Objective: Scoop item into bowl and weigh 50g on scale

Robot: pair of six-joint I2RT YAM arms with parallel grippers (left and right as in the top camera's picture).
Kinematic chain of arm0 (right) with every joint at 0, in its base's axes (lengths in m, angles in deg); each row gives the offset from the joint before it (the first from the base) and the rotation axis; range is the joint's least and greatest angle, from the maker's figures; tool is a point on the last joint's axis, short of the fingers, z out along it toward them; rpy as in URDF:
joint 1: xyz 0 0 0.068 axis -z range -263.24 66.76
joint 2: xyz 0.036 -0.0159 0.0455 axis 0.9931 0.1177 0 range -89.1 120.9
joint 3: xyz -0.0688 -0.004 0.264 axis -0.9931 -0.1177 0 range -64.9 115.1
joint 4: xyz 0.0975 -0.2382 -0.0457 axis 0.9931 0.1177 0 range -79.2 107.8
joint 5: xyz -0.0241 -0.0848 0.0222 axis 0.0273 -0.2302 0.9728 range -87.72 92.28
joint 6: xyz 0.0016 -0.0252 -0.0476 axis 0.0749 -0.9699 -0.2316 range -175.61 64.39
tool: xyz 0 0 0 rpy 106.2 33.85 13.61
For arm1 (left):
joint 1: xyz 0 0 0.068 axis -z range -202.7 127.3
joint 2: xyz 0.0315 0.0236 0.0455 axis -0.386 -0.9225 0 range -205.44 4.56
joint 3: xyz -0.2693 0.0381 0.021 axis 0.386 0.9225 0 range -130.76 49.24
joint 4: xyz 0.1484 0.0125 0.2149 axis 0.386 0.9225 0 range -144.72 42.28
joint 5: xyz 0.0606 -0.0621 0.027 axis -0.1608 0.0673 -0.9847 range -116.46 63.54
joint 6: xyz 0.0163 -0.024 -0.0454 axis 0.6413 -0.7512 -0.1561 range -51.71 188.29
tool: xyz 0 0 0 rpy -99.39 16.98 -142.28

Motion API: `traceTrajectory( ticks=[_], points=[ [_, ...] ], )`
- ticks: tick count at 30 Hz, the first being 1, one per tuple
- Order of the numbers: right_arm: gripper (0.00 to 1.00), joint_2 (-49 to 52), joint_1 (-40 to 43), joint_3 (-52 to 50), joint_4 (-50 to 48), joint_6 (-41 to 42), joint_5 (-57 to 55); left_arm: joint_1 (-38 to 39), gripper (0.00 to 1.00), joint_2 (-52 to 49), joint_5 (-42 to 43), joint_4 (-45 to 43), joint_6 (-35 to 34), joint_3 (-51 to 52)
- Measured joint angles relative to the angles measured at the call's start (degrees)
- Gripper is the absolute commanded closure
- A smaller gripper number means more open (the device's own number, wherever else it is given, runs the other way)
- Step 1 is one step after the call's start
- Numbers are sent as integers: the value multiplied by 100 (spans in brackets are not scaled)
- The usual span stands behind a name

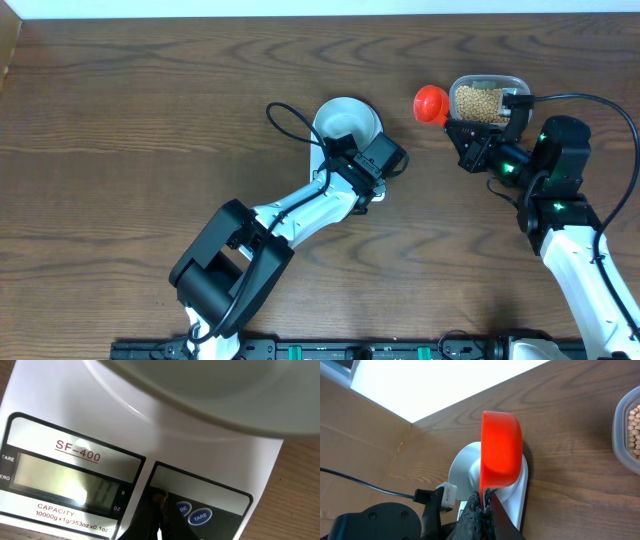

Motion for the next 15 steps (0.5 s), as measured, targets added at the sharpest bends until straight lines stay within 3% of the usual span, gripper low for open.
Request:
traceTrajectory(
  ticks=[15],
  points=[
    [99,0,0,0,0,0,0,4,93,-33,-9,-70,0,0]
  ],
)
